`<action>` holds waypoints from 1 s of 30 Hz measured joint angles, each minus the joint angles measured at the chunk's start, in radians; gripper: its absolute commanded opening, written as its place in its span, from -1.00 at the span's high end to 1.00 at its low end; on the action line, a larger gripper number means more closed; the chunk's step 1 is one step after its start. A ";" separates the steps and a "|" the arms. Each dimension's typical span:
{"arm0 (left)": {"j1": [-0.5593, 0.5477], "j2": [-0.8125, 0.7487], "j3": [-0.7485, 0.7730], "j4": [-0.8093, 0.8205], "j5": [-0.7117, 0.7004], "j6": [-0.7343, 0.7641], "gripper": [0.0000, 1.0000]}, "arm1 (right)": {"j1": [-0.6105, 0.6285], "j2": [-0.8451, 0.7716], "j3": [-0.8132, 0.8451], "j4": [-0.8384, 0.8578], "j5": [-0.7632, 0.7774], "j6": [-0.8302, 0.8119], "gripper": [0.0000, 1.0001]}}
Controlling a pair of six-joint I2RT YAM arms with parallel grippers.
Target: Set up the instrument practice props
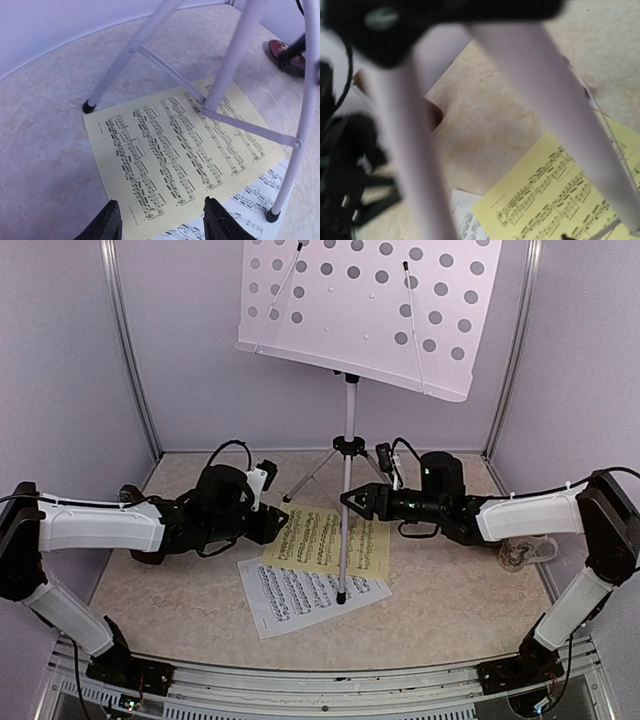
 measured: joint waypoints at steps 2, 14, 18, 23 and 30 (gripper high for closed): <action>-0.026 0.007 0.001 -0.040 0.024 -0.008 -0.05 | 0.000 0.022 0.011 0.003 0.005 0.010 -0.23; -0.126 0.198 0.155 -0.291 0.110 -0.011 0.00 | 0.008 0.043 0.036 0.008 0.013 0.039 0.09; -0.125 0.247 0.212 -0.315 0.128 -0.011 -0.01 | 0.009 0.053 0.048 0.006 0.018 0.046 0.10; -0.113 0.283 0.255 -0.324 0.147 -0.007 0.00 | 0.011 0.092 0.080 0.017 0.009 0.051 0.26; -0.079 0.331 0.275 -0.341 0.153 0.003 -0.08 | 0.019 0.102 0.099 0.040 -0.007 0.012 1.00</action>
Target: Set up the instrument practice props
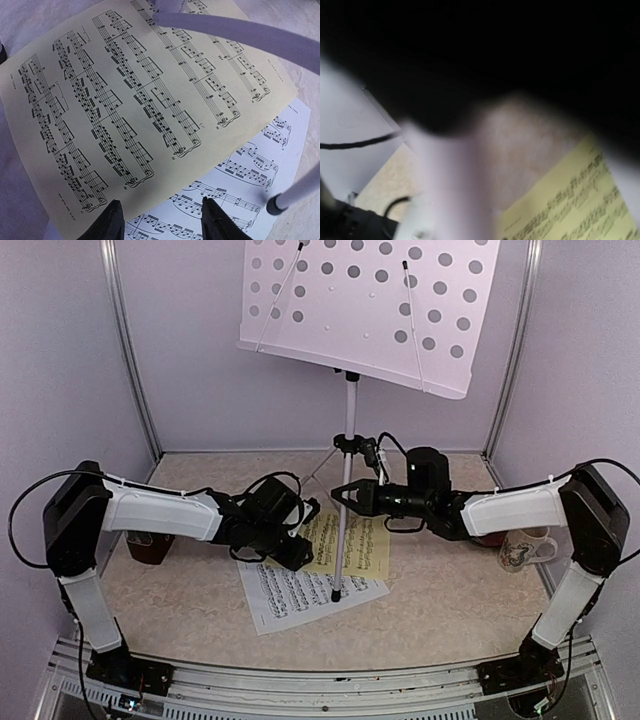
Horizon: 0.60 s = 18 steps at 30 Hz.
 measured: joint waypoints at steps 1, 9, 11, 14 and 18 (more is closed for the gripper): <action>0.001 0.010 0.002 -0.002 0.002 0.002 -0.11 | 0.004 0.000 0.002 0.006 0.001 -0.033 1.00; 0.003 0.053 0.002 -0.056 0.029 0.024 -0.14 | 0.003 0.001 0.037 -0.048 0.010 -0.037 1.00; 0.006 0.057 -0.002 -0.071 0.029 0.027 -0.13 | 0.001 0.001 0.047 -0.064 0.011 -0.042 1.00; 0.012 0.057 -0.022 -0.084 0.029 0.026 -0.13 | 0.000 0.001 0.047 -0.070 0.012 -0.051 1.00; 0.017 0.036 -0.068 -0.079 0.029 0.014 -0.12 | -0.001 -0.002 0.040 -0.070 0.010 -0.068 1.00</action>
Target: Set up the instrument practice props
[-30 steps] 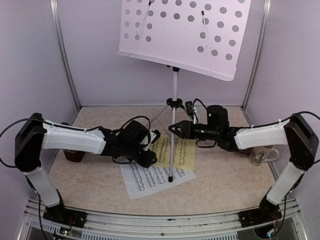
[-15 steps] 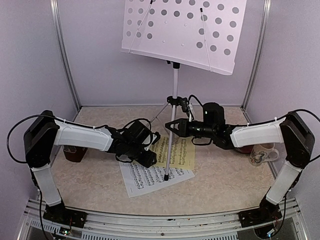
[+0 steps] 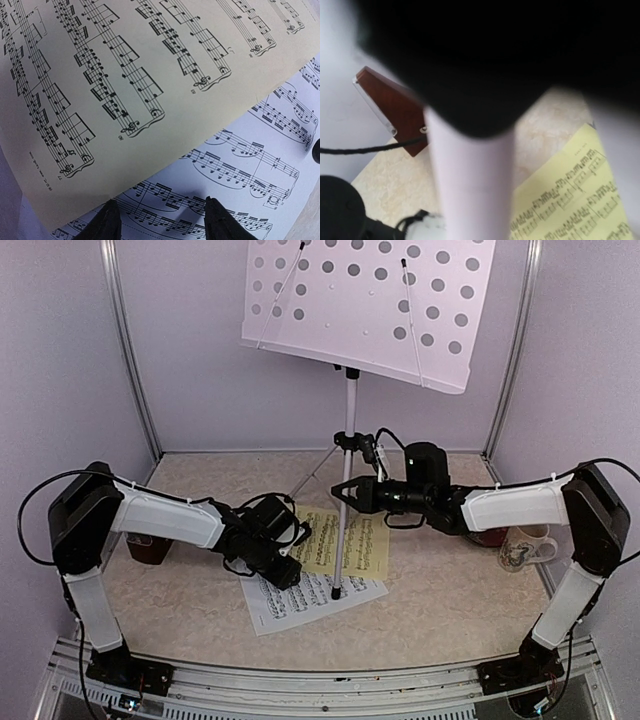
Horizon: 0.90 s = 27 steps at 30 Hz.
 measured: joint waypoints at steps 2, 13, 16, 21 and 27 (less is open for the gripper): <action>0.000 -0.028 -0.035 0.003 -0.004 -0.014 -0.12 | 0.000 -0.006 -0.011 0.000 -0.003 -0.011 1.00; 0.000 -0.265 -0.257 -0.139 -0.069 -0.217 -0.13 | 0.001 -0.036 -0.037 -0.029 -0.008 -0.053 1.00; -0.004 -0.329 -0.261 -0.180 -0.117 -0.264 -0.16 | 0.001 -0.039 -0.040 -0.028 -0.012 -0.054 1.00; -0.023 -0.295 -0.092 -0.139 -0.141 -0.275 -0.14 | 0.000 -0.039 -0.040 -0.027 -0.025 -0.053 1.00; -0.040 -0.069 0.135 0.062 -0.108 -0.277 -0.14 | -0.002 -0.042 -0.040 -0.032 -0.031 -0.054 1.00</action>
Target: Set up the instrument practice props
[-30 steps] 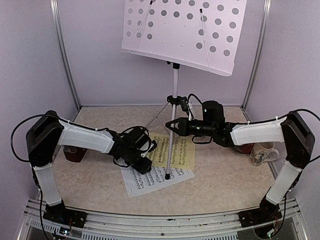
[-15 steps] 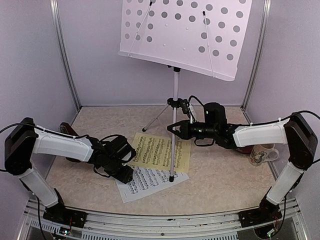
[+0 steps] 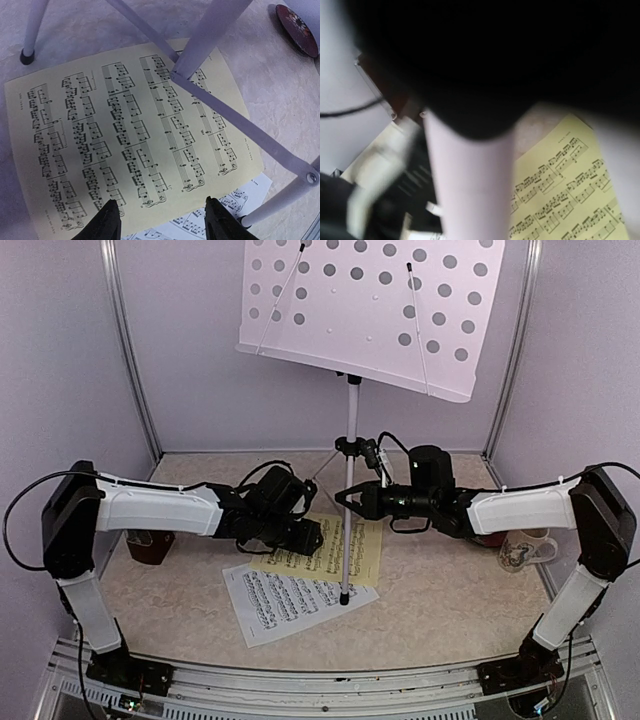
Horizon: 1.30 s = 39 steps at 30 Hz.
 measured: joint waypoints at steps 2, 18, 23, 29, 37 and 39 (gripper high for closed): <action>-0.011 0.061 0.014 0.043 0.014 0.000 -0.15 | -0.001 -0.001 0.000 -0.003 -0.002 0.000 1.00; -0.050 0.114 -0.146 0.124 -0.051 -0.056 -0.04 | -0.008 -0.008 0.000 -0.014 -0.022 0.000 1.00; -0.041 -0.012 -0.299 0.111 -0.081 -0.107 -0.03 | -0.010 -0.021 0.000 -0.036 -0.026 0.003 1.00; 0.037 -0.146 -0.425 0.039 -0.115 -0.190 -0.02 | -0.012 -0.023 0.000 -0.038 -0.031 0.002 1.00; 0.108 -0.223 -0.489 -0.030 -0.174 -0.243 -0.16 | -0.013 -0.023 -0.009 -0.032 -0.039 -0.012 1.00; 0.101 -0.234 -0.487 -0.033 -0.190 -0.233 -0.29 | -0.013 -0.023 -0.018 -0.019 -0.044 -0.019 1.00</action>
